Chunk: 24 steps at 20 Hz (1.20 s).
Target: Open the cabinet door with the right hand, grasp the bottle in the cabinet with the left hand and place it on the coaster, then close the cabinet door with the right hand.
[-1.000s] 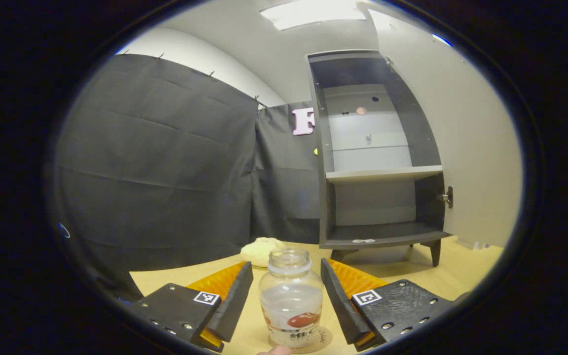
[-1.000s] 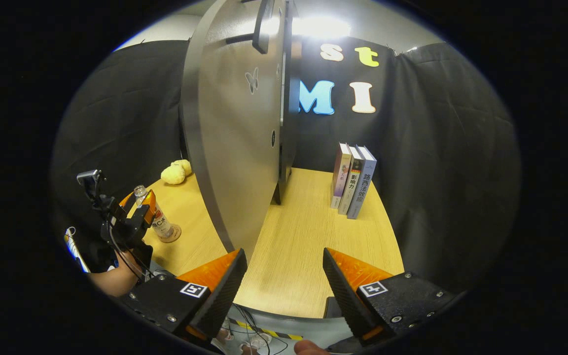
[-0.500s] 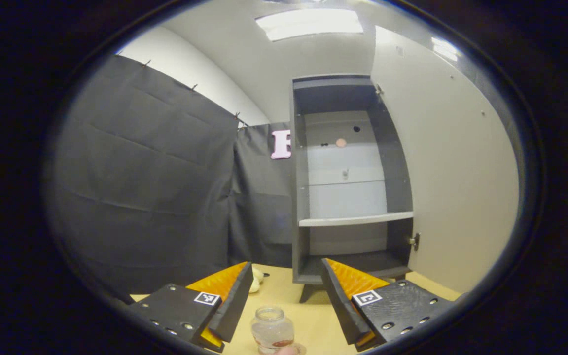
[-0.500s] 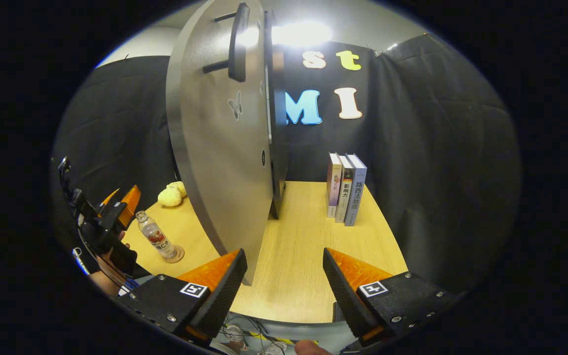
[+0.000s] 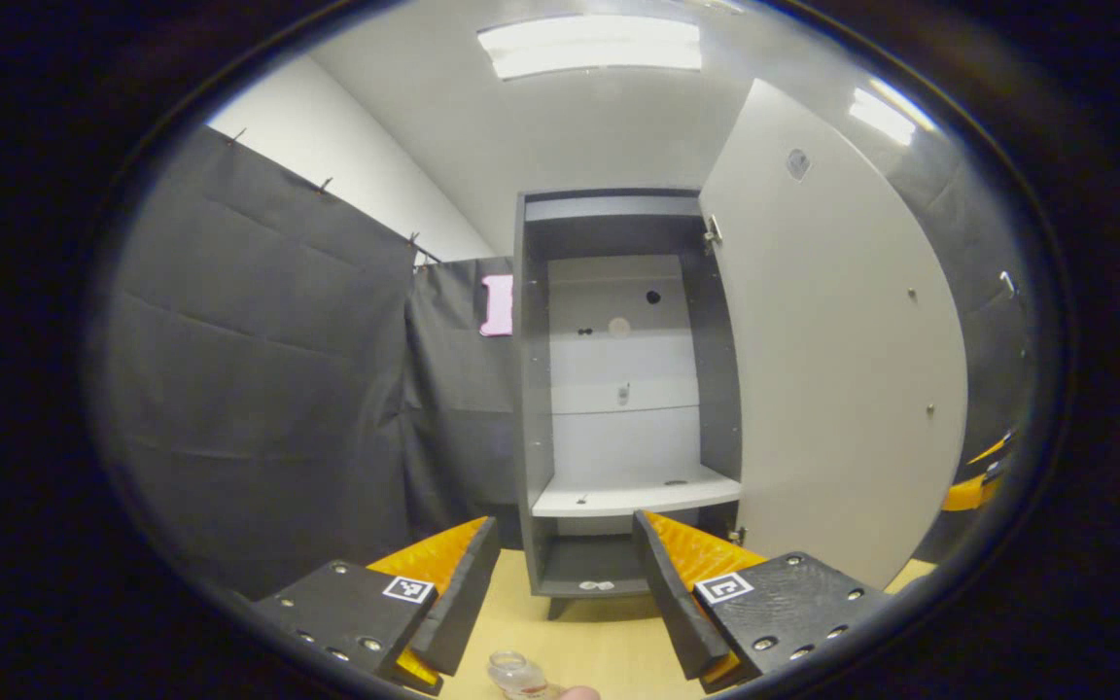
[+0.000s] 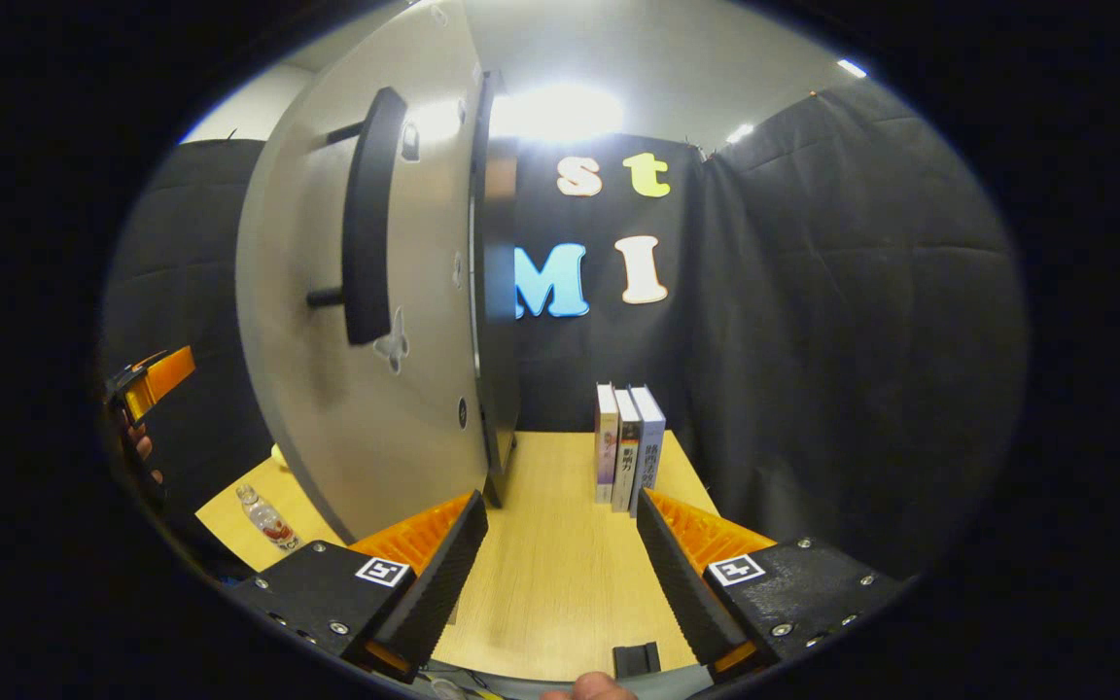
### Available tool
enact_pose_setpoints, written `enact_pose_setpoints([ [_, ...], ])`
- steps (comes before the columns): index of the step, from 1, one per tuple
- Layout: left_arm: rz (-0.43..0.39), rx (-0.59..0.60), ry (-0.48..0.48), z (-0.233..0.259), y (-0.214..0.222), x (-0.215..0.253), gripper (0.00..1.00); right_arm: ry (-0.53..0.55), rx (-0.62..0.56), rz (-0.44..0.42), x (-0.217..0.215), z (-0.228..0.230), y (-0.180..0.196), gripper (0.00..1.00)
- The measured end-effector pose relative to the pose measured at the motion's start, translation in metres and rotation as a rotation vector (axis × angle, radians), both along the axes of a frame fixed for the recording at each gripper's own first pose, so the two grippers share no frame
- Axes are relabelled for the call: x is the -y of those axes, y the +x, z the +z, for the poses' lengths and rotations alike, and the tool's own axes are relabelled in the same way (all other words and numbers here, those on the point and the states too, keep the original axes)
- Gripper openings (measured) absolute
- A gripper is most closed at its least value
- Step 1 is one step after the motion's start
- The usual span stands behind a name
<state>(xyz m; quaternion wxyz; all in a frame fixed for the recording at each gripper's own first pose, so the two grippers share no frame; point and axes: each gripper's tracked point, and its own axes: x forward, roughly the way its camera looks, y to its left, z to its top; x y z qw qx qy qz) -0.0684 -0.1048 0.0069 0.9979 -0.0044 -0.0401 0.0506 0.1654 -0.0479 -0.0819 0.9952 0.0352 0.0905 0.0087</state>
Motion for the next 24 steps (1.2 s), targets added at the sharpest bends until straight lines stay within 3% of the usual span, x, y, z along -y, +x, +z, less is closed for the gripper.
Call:
enact_pose_setpoints([
  [2, -0.026, -0.03, 0.01, 0.013, -0.004, 0.009, 0.78, 0.025, 0.065, -0.022, 0.006, 0.03, 0.013, 0.95],
  [3, -0.034, -0.035, 0.032, 0.021, -0.005, 0.014, 0.85, 0.032, 0.098, -0.034, 0.009, 0.044, 0.019, 0.96],
  [6, -0.068, -0.037, 0.084, 0.032, -0.011, 0.028, 0.82, 0.032, 0.135, -0.077, 0.014, 0.072, 0.028, 0.95],
  [10, -0.173, -0.063, 0.029, 0.017, -0.008, 0.046, 0.86, -0.006, 0.196, -0.105, -0.001, 0.102, 0.026, 0.94],
  [14, -0.211, -0.061, 0.039, 0.024, -0.006, 0.033, 0.82, -0.051, 0.235, -0.176, -0.009, 0.119, 0.01, 0.93],
  [15, -0.209, -0.058, 0.058, 0.026, 0.003, 0.019, 0.85, -0.044, 0.223, -0.183, -0.012, 0.113, 0.008, 0.93],
  [16, -0.216, -0.05, 0.068, 0.028, 0.01, 0.009, 0.79, -0.032, 0.213, -0.185, -0.016, 0.111, 0.007, 0.92],
  [18, -0.239, -0.047, 0.074, 0.029, 0.027, -0.005, 0.78, -0.009, 0.2, -0.171, -0.031, 0.111, 0.005, 0.92],
  [19, -0.247, -0.05, 0.073, 0.027, 0.031, -0.011, 0.85, -0.008, 0.204, -0.161, -0.041, 0.113, 0.005, 0.91],
  [20, -0.252, -0.051, 0.07, 0.026, 0.032, -0.015, 0.78, -0.014, 0.211, -0.146, -0.054, 0.115, 0.003, 0.91],
  [23, -0.268, -0.038, 0.078, 0.029, 0.036, -0.024, 0.82, -0.043, 0.231, -0.097, -0.097, 0.119, 0.006, 0.91],
  [24, -0.283, -0.032, 0.085, 0.029, 0.039, -0.025, 0.79, -0.049, 0.244, -0.093, -0.11, 0.122, 0.007, 0.92],
])
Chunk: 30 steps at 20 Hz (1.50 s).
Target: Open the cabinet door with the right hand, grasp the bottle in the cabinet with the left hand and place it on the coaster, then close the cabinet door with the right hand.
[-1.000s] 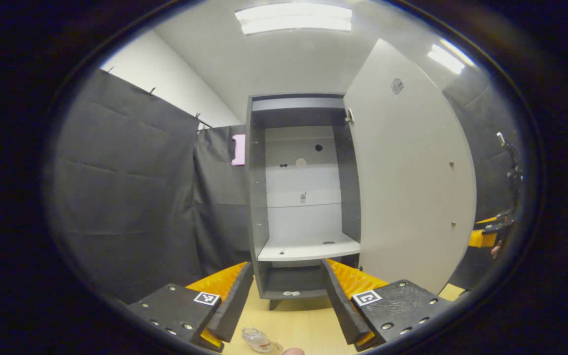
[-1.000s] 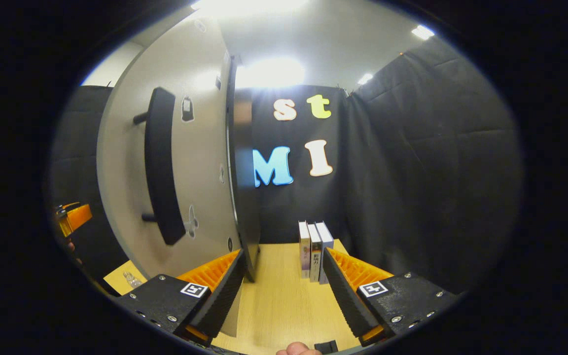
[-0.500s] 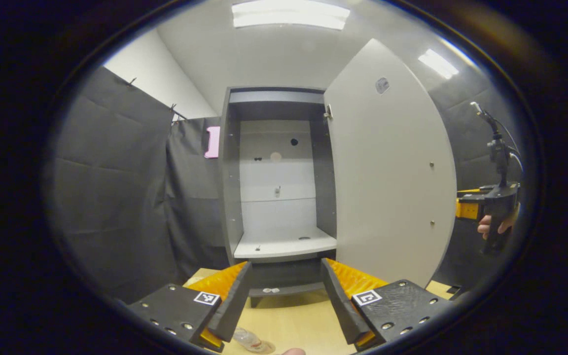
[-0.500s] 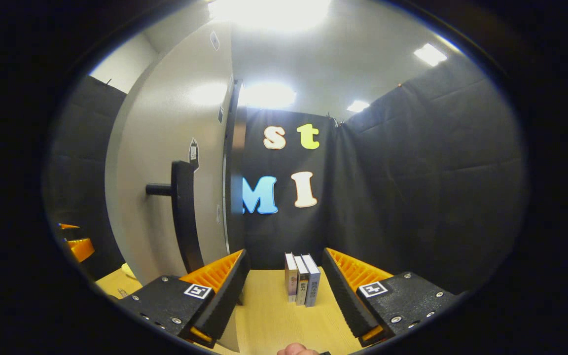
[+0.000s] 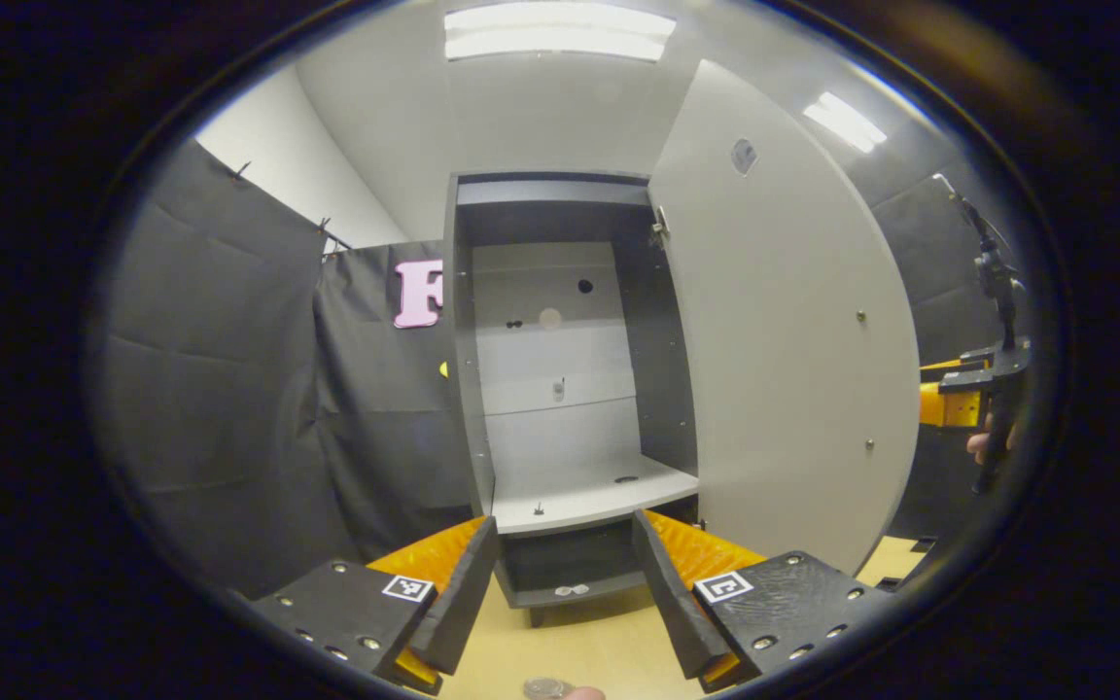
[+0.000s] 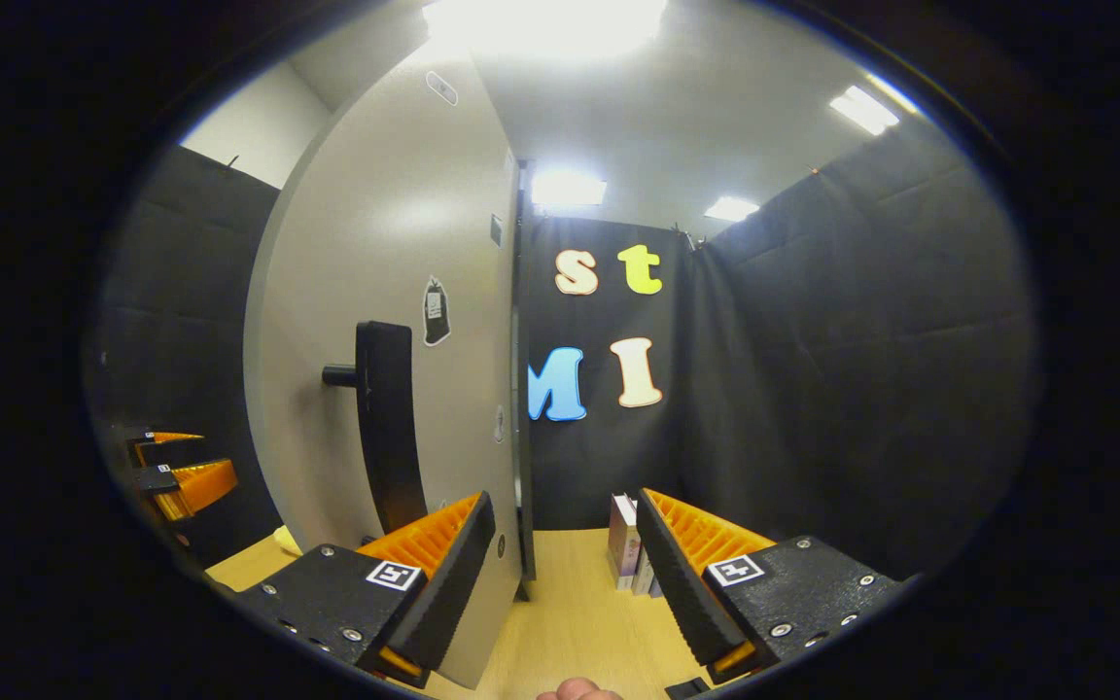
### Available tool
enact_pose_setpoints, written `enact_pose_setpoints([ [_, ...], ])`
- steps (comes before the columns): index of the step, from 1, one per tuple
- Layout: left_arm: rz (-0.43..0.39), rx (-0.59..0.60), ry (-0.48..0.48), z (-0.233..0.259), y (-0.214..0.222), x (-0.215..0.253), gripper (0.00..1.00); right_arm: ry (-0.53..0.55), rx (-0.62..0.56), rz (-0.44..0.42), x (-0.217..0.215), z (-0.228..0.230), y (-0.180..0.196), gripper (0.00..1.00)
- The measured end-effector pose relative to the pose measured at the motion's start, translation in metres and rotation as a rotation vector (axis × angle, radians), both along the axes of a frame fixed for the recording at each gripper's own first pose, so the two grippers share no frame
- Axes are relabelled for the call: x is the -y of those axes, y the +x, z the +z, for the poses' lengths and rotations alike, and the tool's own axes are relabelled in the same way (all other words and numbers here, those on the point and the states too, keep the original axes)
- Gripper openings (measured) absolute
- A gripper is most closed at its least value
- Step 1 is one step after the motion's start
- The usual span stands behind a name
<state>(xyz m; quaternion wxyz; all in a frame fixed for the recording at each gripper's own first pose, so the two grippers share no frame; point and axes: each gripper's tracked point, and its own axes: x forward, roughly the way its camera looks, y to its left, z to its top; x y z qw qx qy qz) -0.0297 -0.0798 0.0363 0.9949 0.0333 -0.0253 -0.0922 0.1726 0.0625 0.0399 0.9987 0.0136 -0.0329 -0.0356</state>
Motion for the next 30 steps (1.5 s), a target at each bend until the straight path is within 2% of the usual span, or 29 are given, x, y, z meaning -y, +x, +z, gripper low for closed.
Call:
enact_pose_setpoints([
  [2, -0.024, 0.023, 0.024, 0.002, 0.004, -0.006, 0.82, -0.004, 0.013, 0.027, -0.03, 0.001, 0.005, 0.88],
  [3, -0.029, 0.033, 0.041, 0.003, 0.006, -0.011, 0.85, -0.001, 0.015, 0.043, -0.044, 0.0, 0.009, 0.91],
  [4, -0.026, 0.039, 0.058, 0.002, 0.008, -0.018, 0.85, -0.007, 0.021, 0.056, -0.057, 0.002, 0.013, 0.89],
  [6, -0.049, 0.034, 0.048, -0.005, 0.009, -0.021, 0.82, -0.037, 0.032, 0.057, -0.075, 0.005, 0.022, 0.91],
  [8, -0.063, 0.018, 0.037, -0.012, 0.013, -0.025, 0.85, -0.027, 0.03, 0.072, -0.096, 0.001, 0.033, 0.89],
  [9, -0.061, 0.015, 0.029, -0.015, 0.015, -0.029, 0.85, -0.017, 0.03, 0.08, -0.105, 0.0, 0.039, 0.92],
  [11, -0.063, 0.009, 0.024, -0.022, 0.018, -0.041, 0.85, -0.032, 0.029, 0.083, -0.121, 0.0, 0.048, 0.89],
  [12, -0.068, 0.006, 0.022, -0.027, 0.02, -0.046, 0.79, -0.053, 0.024, 0.083, -0.13, 0.001, 0.052, 0.91],
  [15, -0.082, 0.002, 0.006, -0.032, 0.026, -0.046, 0.78, -0.093, 0.035, 0.104, -0.155, 0.0, 0.058, 0.9],
  [17, -0.08, -0.002, 0.006, -0.033, 0.031, -0.047, 0.79, -0.13, 0.034, 0.115, -0.16, -0.006, 0.063, 0.92],
  [18, -0.08, 0.004, 0.005, -0.031, 0.034, -0.045, 0.82, -0.138, 0.034, 0.125, -0.161, -0.008, 0.065, 0.93],
  [20, -0.063, 0.033, -0.001, -0.024, 0.037, -0.045, 0.79, -0.134, 0.053, 0.132, -0.158, -0.009, 0.071, 0.93],
  [21, -0.049, 0.043, -0.001, -0.021, 0.039, -0.045, 0.85, -0.129, 0.054, 0.135, -0.159, -0.01, 0.072, 0.93],
  [22, -0.028, 0.049, -0.001, -0.018, 0.041, -0.045, 0.82, -0.123, 0.047, 0.133, -0.157, -0.011, 0.073, 0.93],
  [23, -0.005, 0.052, -0.007, -0.014, 0.043, -0.047, 0.85, -0.109, 0.043, 0.135, -0.155, -0.01, 0.073, 0.93],
  [25, 0.016, 0.046, -0.027, -0.012, 0.047, -0.044, 0.85, -0.085, 0.051, 0.142, -0.149, -0.008, 0.081, 0.94],
  [26, 0.026, 0.047, -0.03, -0.01, 0.049, -0.04, 0.79, -0.084, 0.059, 0.138, -0.146, -0.006, 0.085, 0.94],
  [27, 0.045, 0.05, -0.026, -0.006, 0.051, -0.04, 0.85, -0.085, 0.058, 0.135, -0.145, -0.006, 0.086, 0.94],
  [30, 0.085, 0.028, -0.04, -0.004, 0.059, -0.036, 0.79, -0.092, 0.046, 0.171, -0.147, -0.006, 0.094, 0.94],
])
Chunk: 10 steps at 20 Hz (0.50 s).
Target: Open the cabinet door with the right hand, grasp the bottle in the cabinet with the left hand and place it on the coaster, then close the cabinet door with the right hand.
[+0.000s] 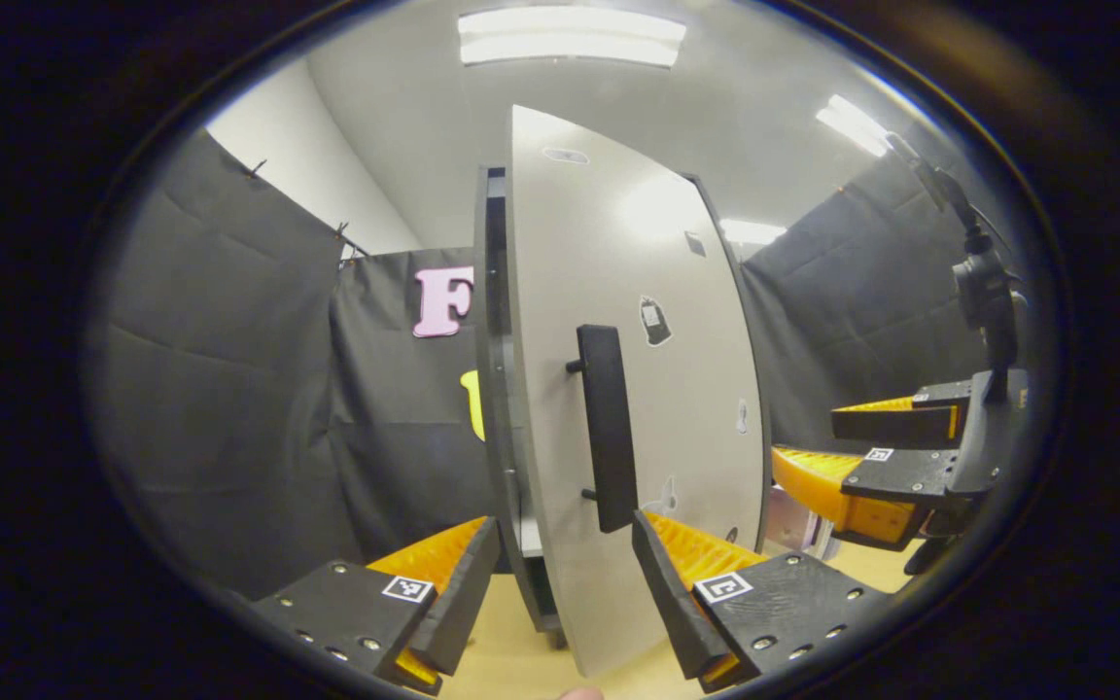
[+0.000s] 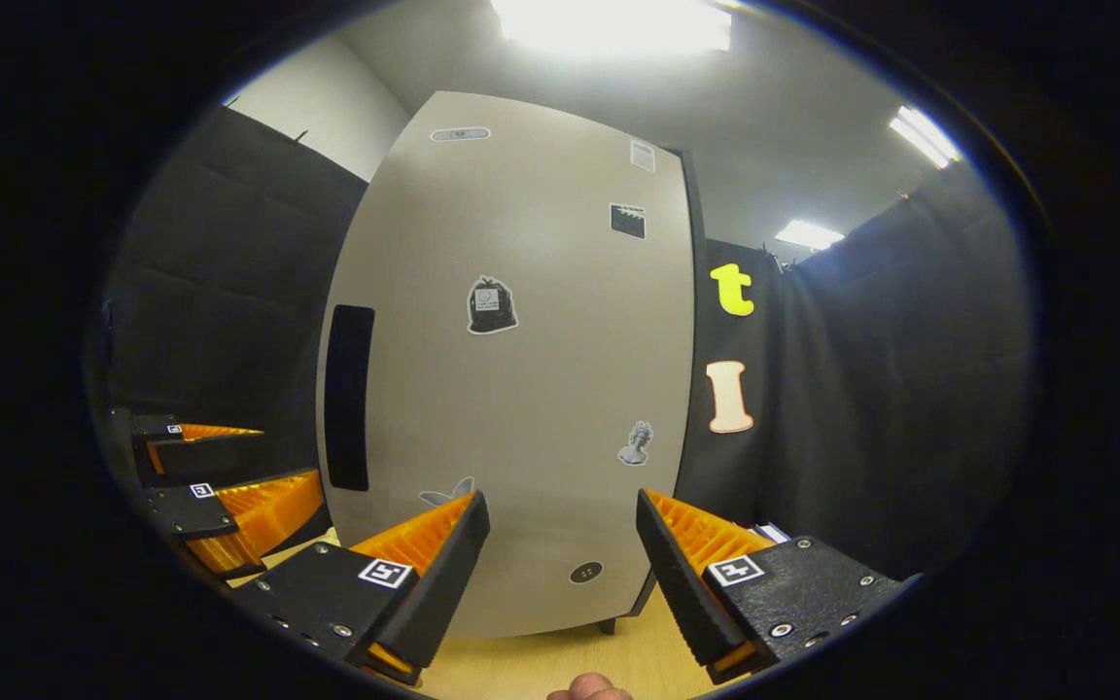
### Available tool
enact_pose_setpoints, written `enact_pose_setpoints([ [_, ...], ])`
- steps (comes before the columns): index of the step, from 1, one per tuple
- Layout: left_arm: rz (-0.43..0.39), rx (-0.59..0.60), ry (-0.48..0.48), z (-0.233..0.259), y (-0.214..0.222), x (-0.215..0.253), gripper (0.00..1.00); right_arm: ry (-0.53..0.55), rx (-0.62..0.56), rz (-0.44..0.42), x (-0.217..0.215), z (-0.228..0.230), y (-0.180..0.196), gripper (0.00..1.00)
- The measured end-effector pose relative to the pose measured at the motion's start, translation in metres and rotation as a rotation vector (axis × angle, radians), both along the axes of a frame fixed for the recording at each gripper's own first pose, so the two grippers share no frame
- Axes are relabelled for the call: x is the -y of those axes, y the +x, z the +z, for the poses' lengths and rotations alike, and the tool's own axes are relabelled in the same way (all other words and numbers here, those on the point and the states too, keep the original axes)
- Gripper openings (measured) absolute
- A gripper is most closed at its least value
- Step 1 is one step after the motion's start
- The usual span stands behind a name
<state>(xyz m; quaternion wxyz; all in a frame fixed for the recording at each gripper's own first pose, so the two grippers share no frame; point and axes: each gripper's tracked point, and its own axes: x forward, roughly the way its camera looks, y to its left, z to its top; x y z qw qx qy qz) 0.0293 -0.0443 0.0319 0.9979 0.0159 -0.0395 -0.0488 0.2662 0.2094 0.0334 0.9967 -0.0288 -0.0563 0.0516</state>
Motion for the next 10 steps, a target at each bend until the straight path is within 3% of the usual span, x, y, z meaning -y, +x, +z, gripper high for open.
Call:
enact_pose_setpoints([
  [3, 0.004, -0.028, -0.03, -0.006, 0.008, 0.01, 0.85, -0.02, -0.004, 0.006, 0.004, 0.0, 0.004, 0.95],
  [6, -0.012, -0.043, -0.027, -0.009, 0.014, 0.014, 0.82, 0.024, -0.025, -0.021, 0.009, -0.007, 0.005, 0.94],
  [10, -0.016, -0.046, -0.012, -0.007, 0.017, 0.013, 0.85, 0.109, -0.079, -0.044, 0.008, -0.022, 0.005, 0.94],
])
